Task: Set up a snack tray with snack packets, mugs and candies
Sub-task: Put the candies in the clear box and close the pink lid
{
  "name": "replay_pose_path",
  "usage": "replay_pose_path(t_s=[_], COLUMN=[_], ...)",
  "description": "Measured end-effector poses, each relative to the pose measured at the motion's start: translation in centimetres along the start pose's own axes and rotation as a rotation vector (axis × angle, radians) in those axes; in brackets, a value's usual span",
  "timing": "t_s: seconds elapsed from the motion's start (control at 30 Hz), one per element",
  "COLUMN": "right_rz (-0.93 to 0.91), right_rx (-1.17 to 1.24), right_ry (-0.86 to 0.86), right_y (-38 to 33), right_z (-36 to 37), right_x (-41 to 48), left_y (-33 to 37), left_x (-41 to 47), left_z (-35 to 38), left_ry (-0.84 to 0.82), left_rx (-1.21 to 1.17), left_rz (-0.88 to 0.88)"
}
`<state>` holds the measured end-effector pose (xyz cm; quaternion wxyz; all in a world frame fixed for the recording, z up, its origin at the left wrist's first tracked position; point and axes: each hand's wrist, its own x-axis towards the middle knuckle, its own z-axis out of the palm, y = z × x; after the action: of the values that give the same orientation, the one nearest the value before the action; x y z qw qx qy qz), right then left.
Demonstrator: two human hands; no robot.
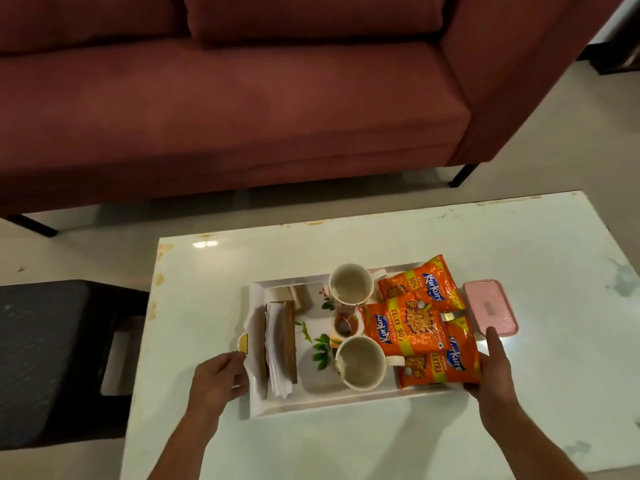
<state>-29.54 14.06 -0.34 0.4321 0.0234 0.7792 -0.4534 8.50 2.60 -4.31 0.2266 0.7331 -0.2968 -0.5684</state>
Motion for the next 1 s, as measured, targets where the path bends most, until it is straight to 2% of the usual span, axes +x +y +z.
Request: replay_pose_path(t_s=[0.43,0.53,0.6,0.67,0.77,0.87,1.0], right_rz=[-0.001,0.052,0.063,-0.012,-0.295,-0.490,-0.514], right_rx=[0.028,-0.040,-0.129,-0.244,-0.358,-0.512,-0.821], right_ry=[0.012,0.060,0.164,0.335,0.510,0.455,0.295], right_y=[1.6,1.6,2.0,2.2,1.0,-1.4,-4.3], right_z=[-0.1,-0.4,-0.9,-1.8,-3.4,-3.8,-2.7], right_x=[0.1,0.8,1.3,1.5,1.6,3.2,6.4], left_y=[-1.1,-1.2,-1.4,-1.5,-1.6,-1.4,-1.0], left_x=[0.4,0.3,0.2,0.3,0.4,0.3,-0.1], left_z=[0.5,0.5,0.6,0.6,0.7,0.7,0.7], left_ry=[0.007,0.016,0.027,0.033,0.034,0.031,0.020], left_rx=[-0.063,-0.058,-0.056,-0.052,-0.052,-0.052,-0.045], left_rz=[0.043,0.038,0.025,0.021,0.011,-0.016,-0.046])
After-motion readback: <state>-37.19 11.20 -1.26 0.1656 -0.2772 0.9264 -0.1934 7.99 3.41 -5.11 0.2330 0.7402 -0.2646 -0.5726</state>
